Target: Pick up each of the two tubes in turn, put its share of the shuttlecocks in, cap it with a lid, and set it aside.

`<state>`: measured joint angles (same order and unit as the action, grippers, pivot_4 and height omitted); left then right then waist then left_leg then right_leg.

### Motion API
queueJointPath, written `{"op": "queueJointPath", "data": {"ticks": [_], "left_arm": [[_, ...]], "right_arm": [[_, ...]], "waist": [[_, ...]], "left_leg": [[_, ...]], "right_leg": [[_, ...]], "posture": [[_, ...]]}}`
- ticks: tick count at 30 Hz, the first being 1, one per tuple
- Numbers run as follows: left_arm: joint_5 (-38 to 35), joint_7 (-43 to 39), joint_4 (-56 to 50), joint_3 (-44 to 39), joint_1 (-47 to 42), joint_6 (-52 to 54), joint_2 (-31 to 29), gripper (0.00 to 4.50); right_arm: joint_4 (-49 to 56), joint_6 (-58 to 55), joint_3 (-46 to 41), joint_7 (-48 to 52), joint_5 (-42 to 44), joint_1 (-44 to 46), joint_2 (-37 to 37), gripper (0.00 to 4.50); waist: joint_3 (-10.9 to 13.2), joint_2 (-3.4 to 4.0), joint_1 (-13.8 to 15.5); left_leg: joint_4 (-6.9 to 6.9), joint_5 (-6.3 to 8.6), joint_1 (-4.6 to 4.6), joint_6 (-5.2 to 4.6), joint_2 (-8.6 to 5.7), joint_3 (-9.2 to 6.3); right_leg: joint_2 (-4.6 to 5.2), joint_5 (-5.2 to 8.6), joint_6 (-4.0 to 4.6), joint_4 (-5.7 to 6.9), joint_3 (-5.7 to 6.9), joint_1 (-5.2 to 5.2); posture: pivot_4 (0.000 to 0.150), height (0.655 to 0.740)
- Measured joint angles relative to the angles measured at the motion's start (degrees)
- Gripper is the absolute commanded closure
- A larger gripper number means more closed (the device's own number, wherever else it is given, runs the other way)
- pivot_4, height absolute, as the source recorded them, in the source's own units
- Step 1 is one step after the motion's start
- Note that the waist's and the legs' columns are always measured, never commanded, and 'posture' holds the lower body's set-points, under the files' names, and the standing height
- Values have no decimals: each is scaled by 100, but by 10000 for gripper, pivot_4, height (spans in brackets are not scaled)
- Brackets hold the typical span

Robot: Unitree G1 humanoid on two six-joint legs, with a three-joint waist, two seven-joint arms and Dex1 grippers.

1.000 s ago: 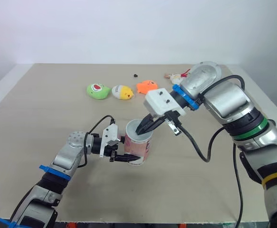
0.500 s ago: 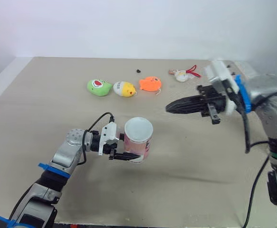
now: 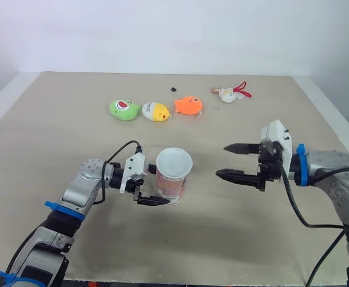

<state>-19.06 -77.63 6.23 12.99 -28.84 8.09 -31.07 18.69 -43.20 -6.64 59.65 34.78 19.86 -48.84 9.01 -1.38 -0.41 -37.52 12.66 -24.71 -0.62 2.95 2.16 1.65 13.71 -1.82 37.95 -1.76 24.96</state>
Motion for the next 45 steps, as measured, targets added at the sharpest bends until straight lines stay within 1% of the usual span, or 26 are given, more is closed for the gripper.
{"op": "queueJointPath", "data": {"ticks": [4,5,9,12,13,16,18,22,25,28,33,43,45], "left_arm": [[-178,-211,-492,-226,325,326,-619,0],[-193,-229,-514,-253,371,362,-663,0],[-264,-280,-682,-572,811,435,-1141,0],[-674,-291,-983,-1161,1264,674,-1522,0],[-967,-224,-1129,-1554,1440,882,-1601,0],[-1393,-21,-1415,-2001,1611,1243,-1643,0],[-1621,129,-1728,-2292,1961,1466,-1678,0],[-1749,321,-2266,-2521,2734,1486,-1676,0],[-1772,417,-2542,-2595,3031,1475,-1676,0],[-1826,547,-2671,-2674,3099,1470,-1654,0],[-2029,882,-2862,-2769,3130,1435,-1407,0],[-2320,1403,-3252,-2898,3318,1434,-1062,0],[-2406,1493,-3281,-2919,3301,1441,-1047,0]], "right_arm": [[18,6,92,-4,-29,-138,-15,464],[23,6,134,20,-29,-169,-32,464],[110,123,473,100,-88,-367,-5,464],[306,519,1024,44,-525,-527,114,464],[292,663,1352,-12,-759,-591,253,464],[273,807,1702,-94,-945,-583,547,464],[154,946,1861,-138,-1091,-421,753,464],[-275,1098,2166,-222,-1335,-56,1194,464],[-452,1113,2246,-201,-1369,132,1376,464],[-555,1123,2258,-127,-1367,264,1509,464],[-817,1064,2277,-59,-1298,518,1908,464],[-1122,1090,2465,58,-1314,781,2258,464],[-1150,1104,2472,93,-1317,784,2266,5682]], "waist": [[0,0,-48],[0,0,-62],[4,-6,-72],[6,-12,-92],[8,-14,-93],[11,-9,-90],[10,-10,-90],[14,-18,-93],[14,-19,-76],[14,-19,-68],[14,-19,-83],[13,-20,-87],[13,-20,-87]], "left_leg": [[4,0,6,0,8,0],[3,0,8,0,10,-1],[2,0,10,1,19,0],[2,0,11,1,42,4],[2,0,12,1,46,5],[2,-3,13,5,45,5],[1,-4,21,8,45,9],[1,-5,29,10,51,19],[1,-7,29,13,52,17],[1,-8,30,15,52,20],[1,-9,33,16,55,23],[1,-13,38,22,61,22],[1,-17,39,30,62,22]], "right_leg": [[-7,4,3,1,0,-2],[-8,7,-1,2,0,-5],[-14,5,2,2,1,-4],[-28,7,11,2,2,-1],[-31,7,14,6,4,1],[-31,7,16,14,3,3],[-30,5,15,13,1,-2],[-34,0,22,15,-5,-3],[-34,0,26,17,-3,-4],[-34,3,33,17,-4,-5],[-38,-6,28,18,-7,-4],[-46,-13,38,21,-8,-7],[-46,-15,37,21,-8,-7]], "posture": [[1500,7400],[1500,7400],[1500,7400],[1500,7400],[1500,7400],[1500,7400],[1500,7400],[1500,7400],[1500,7400],[1500,7400],[1500,7400],[1500,7400],[1500,7400]]}}
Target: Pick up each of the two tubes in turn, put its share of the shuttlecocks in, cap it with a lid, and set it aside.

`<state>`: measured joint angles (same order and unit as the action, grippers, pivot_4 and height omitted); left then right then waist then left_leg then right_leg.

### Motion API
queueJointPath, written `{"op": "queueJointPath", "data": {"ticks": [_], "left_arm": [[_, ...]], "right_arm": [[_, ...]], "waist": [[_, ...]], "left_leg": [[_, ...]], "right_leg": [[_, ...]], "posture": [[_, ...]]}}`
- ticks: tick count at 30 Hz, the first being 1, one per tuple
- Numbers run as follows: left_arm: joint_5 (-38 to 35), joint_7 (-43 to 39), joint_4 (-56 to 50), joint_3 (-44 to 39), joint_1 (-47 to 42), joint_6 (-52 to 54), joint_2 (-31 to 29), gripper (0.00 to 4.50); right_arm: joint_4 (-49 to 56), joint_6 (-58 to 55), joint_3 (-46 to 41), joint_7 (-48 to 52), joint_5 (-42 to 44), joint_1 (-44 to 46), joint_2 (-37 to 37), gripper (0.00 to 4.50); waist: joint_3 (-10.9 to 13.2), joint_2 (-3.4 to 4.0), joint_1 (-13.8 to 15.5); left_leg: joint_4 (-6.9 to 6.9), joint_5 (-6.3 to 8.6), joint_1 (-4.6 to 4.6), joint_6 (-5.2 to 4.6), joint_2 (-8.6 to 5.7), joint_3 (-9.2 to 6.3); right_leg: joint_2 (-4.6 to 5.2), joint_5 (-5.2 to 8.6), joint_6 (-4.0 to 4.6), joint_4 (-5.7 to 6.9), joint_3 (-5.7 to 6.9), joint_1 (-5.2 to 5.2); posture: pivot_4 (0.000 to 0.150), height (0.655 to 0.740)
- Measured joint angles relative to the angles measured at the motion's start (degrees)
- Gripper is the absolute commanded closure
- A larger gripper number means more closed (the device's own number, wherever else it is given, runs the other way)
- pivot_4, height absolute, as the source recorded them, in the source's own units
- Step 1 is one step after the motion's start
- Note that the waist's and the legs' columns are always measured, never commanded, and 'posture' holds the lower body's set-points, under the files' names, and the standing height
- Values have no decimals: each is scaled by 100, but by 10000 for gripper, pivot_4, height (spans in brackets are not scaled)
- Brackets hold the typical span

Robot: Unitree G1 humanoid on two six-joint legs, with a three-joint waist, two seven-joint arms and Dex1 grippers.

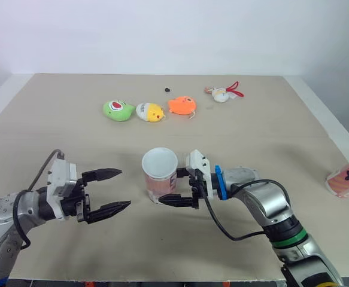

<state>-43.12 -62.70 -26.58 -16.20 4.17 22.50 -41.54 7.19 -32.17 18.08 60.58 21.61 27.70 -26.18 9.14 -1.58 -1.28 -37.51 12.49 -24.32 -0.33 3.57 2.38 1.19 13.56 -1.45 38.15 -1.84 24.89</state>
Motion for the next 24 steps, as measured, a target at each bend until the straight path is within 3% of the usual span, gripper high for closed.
{"op": "queueJointPath", "data": {"ticks": [4,7,15,24], "left_arm": [[-91,148,-115,-2,-86,13,9,0],[-110,212,-133,9,-157,13,12,0],[-7,264,-5,493,-840,-24,284,0],[977,669,1167,1870,-2855,-269,1432,0]], "right_arm": [[-22,28,0,54,2,-1,50,19334],[-22,27,0,51,1,-1,53,23805],[60,-131,-441,45,191,-53,-377,23805],[255,-310,-3161,-1890,469,-597,-647,23805]], "waist": [[0,0,0],[0,0,0],[0,-1,31],[0,-6,118]], "left_leg": [[0,-6,1,9,0,1],[0,-11,1,18,1,0],[-1,-29,1,48,-7,-1],[-4,-45,1,72,-24,4]], "right_leg": [[-1,-5,0,0,-1,0],[-2,-8,0,0,-1,0],[4,-19,-12,-2,-2,-8],[4,-47,-40,-12,-28,-13]], "posture": [[1500,7400],[1500,7400],[1500,7400],[1500,7400]]}}
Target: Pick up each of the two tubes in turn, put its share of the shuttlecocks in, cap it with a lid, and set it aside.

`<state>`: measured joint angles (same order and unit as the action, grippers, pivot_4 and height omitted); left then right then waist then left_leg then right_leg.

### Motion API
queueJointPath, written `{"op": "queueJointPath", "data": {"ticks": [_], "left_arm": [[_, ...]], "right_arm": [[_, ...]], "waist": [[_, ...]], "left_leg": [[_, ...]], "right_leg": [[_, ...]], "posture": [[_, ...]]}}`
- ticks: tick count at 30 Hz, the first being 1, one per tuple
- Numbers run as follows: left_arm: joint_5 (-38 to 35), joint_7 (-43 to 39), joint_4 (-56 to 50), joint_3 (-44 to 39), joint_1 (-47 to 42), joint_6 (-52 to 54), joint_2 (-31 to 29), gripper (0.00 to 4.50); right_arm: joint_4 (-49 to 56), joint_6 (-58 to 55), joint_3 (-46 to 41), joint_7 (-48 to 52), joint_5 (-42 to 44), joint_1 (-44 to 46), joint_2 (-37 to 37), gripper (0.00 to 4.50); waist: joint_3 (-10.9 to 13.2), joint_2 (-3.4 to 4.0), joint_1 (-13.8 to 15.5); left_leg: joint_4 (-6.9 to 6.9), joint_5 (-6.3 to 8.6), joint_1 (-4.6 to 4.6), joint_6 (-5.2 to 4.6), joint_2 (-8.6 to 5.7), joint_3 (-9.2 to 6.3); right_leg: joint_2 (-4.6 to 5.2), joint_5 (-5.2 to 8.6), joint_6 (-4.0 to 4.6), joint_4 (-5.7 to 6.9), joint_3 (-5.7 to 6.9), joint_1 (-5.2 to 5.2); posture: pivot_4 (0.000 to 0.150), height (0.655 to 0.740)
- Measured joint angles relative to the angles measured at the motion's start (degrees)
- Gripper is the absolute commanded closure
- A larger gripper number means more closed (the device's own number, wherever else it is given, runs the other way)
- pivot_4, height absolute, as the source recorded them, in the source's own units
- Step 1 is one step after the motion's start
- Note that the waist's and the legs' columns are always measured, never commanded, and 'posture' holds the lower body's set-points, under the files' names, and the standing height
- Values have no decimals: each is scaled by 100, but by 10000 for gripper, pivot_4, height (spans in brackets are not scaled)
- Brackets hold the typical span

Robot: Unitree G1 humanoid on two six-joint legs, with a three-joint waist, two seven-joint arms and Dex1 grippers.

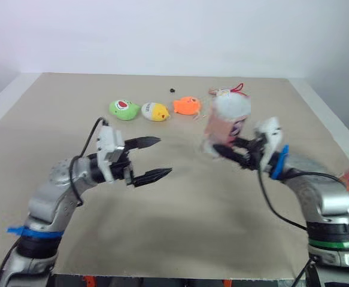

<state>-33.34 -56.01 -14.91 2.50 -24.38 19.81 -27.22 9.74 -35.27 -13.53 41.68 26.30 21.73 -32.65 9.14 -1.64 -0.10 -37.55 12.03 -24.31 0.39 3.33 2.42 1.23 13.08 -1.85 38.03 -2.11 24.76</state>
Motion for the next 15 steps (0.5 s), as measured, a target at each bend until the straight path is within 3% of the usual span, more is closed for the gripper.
{"op": "queueJointPath", "data": {"ticks": [7,15], "left_arm": [[187,-318,807,435,-833,-215,579,0],[575,-1246,1377,902,-1034,-592,450,0]], "right_arm": [[-205,30,-767,-1954,-629,-494,390,23805],[-197,613,-1015,-3398,-1219,-1086,1090,23805]], "waist": [[-3,5,-57],[-7,13,-124]], "left_leg": [[7,1,3,-1,0,11],[7,-1,7,-3,-3,28]], "right_leg": [[-8,-2,-2,1,-26,9],[-8,-9,-16,2,-52,11]], "posture": [[1500,7400],[1500,7400]]}}
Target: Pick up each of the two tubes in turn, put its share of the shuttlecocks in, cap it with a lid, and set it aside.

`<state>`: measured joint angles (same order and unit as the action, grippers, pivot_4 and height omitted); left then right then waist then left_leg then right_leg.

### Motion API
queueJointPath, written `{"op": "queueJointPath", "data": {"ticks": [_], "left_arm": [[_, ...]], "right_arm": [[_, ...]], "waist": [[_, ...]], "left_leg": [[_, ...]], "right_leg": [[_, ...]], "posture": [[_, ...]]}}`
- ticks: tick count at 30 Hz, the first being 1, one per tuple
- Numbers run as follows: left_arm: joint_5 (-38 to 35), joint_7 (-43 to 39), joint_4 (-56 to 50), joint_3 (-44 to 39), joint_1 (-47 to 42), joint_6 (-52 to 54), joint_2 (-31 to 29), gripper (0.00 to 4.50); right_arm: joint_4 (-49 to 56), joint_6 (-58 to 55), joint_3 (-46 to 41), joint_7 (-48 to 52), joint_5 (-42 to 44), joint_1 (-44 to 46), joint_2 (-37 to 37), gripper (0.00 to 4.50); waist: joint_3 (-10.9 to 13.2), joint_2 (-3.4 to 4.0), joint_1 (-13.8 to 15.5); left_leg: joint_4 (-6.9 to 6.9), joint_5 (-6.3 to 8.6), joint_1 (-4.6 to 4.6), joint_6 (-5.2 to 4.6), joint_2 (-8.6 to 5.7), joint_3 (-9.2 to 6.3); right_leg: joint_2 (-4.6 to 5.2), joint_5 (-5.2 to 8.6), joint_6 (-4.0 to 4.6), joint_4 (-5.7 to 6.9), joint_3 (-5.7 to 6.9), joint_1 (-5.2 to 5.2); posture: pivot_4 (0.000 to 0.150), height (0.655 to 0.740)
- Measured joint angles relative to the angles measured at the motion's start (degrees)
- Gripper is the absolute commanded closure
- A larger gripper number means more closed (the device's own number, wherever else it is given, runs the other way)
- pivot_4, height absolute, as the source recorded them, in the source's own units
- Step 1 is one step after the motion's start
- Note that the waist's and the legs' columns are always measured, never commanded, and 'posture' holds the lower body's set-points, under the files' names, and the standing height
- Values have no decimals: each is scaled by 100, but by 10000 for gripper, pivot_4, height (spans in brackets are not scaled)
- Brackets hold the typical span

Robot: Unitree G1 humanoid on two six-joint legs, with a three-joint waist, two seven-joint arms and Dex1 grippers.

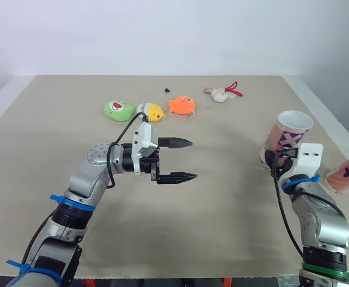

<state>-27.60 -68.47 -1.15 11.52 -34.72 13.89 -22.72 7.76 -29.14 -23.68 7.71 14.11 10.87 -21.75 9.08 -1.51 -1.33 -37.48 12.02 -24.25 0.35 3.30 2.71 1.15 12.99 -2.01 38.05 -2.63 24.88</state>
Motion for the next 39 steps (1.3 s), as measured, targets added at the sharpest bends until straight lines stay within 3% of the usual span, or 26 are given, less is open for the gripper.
{"op": "queueJointPath", "data": {"ticks": [12,16,17,18,31,39], "left_arm": [[250,-231,280,106,-191,-284,192,0],[252,-218,280,104,-191,-284,191,0],[252,-206,281,101,-191,-284,191,0],[252,-204,281,100,-191,-284,191,0],[237,-165,280,90,-169,-272,192,0],[194,-203,259,1,-1,-119,31,0]], "right_arm": [[45,453,-443,-337,190,-340,353,23805],[10,424,-550,-332,357,-341,393,7921],[-36,395,-564,-307,394,-353,392,2194],[-65,381,-561,-296,412,-368,393,994],[-192,126,-558,-157,544,-401,301,994],[167,-191,-611,140,762,-1027,24,994]], "waist": [[0,1,-2],[-1,0,-2],[0,1,-2],[0,1,-2],[-1,2,-3],[-1,2,-2]], "left_leg": [[-3,-5,0,-8,-21,14],[-3,-5,1,-8,-21,15],[-3,-5,1,-8,-22,16],[-3,-5,1,-9,-23,16],[-2,-5,1,-9,-24,18],[1,-5,0,-9,-25,18]], "right_leg": [[0,-4,-23,-2,-48,-3],[0,-4,-23,-2,-50,-3],[0,-4,-23,-2,-53,-3],[0,-4,-24,-2,-55,-3],[0,-4,-25,-2,-58,-1],[1,0,-29,-2,-58,0]], "posture": [[1500,7400],[1500,7400],[1500,7400],[1500,7400],[1500,7400],[1500,7400]]}}
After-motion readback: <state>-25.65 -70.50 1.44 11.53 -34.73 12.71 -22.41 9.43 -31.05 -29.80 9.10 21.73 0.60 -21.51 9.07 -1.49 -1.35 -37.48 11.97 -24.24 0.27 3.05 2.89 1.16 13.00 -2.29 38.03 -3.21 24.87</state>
